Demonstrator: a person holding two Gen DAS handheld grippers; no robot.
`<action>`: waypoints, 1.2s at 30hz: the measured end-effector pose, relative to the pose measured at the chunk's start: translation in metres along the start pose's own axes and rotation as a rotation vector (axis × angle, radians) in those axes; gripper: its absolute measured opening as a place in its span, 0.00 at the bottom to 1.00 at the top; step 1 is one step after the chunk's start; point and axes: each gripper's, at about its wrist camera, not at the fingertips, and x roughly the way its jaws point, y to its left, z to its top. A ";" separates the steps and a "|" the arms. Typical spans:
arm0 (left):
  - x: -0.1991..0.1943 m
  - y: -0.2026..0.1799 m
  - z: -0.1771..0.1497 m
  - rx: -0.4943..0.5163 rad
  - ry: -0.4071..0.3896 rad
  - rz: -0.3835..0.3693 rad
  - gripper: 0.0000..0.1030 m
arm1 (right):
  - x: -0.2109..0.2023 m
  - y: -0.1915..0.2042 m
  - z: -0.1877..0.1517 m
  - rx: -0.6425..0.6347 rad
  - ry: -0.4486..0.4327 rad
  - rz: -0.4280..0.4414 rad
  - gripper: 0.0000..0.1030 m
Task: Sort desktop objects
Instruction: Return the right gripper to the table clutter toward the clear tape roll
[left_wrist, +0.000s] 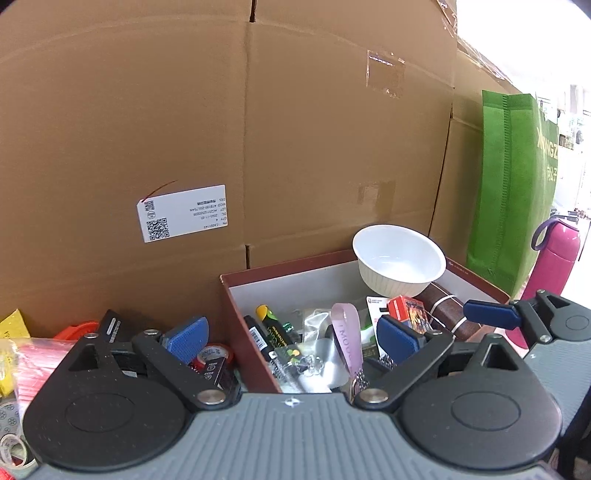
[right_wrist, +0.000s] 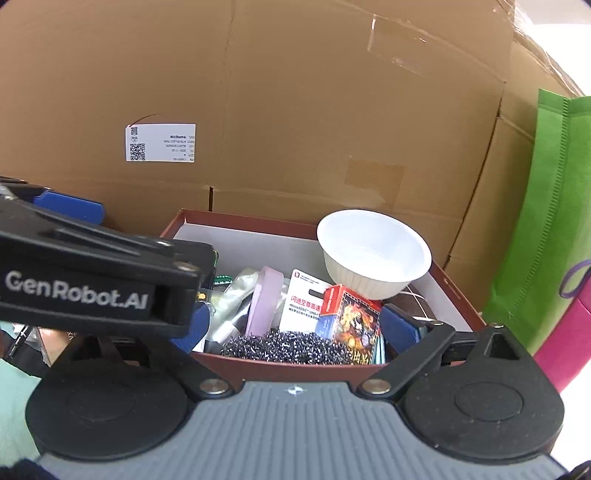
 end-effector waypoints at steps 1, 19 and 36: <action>-0.002 0.000 0.000 -0.002 0.003 -0.002 0.97 | -0.001 0.000 0.000 0.005 0.002 -0.002 0.94; -0.045 0.012 -0.018 -0.077 0.017 0.031 0.97 | -0.043 0.021 0.003 -0.001 -0.029 -0.024 0.94; -0.104 0.063 -0.058 -0.166 0.042 0.174 0.97 | -0.074 0.092 -0.011 -0.047 -0.021 0.129 0.94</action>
